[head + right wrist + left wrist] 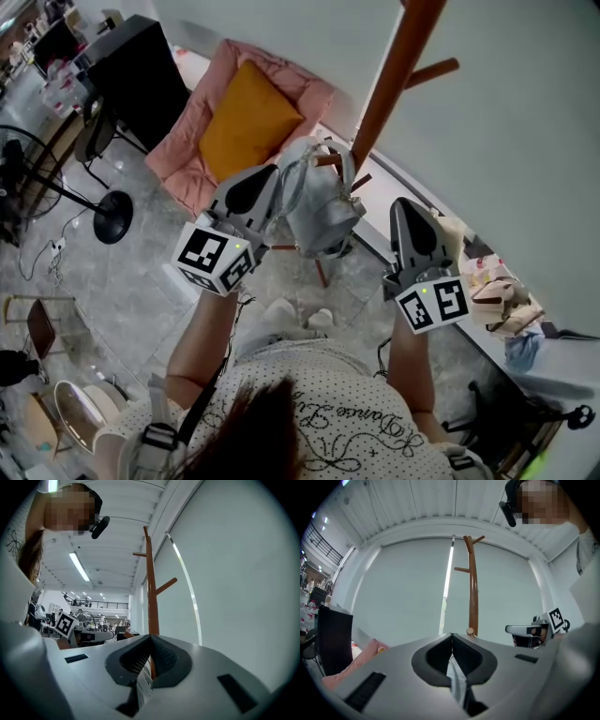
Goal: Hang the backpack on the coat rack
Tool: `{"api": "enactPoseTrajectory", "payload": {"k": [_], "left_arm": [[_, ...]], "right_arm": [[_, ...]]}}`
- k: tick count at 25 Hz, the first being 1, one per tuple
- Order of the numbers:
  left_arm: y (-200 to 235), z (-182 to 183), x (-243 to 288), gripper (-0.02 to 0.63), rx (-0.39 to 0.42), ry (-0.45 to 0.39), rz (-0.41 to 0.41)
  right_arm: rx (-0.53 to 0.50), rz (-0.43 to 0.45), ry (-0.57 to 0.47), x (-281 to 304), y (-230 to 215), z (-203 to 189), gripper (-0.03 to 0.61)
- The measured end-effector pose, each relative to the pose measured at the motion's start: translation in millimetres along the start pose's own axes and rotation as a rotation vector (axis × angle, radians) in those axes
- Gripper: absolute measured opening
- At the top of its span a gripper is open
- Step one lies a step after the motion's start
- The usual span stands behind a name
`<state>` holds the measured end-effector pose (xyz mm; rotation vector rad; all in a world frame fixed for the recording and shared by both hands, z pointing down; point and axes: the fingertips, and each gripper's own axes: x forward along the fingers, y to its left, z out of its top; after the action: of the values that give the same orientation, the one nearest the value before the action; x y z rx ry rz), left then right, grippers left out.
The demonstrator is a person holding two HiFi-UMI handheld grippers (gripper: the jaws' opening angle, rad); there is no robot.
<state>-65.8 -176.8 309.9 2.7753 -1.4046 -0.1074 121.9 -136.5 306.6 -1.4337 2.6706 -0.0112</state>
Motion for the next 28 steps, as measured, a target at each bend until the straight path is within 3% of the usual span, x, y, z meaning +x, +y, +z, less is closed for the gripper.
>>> {"api": "enactPoseTrajectory", "payload": {"k": [28], "left_arm": [[-5.7, 4.1, 6.2, 0.005, 0.02, 0.002, -0.021]], "right_arm": [[0.007, -0.019, -0.019, 0.8, -2.1, 6.7, 0.012]]}}
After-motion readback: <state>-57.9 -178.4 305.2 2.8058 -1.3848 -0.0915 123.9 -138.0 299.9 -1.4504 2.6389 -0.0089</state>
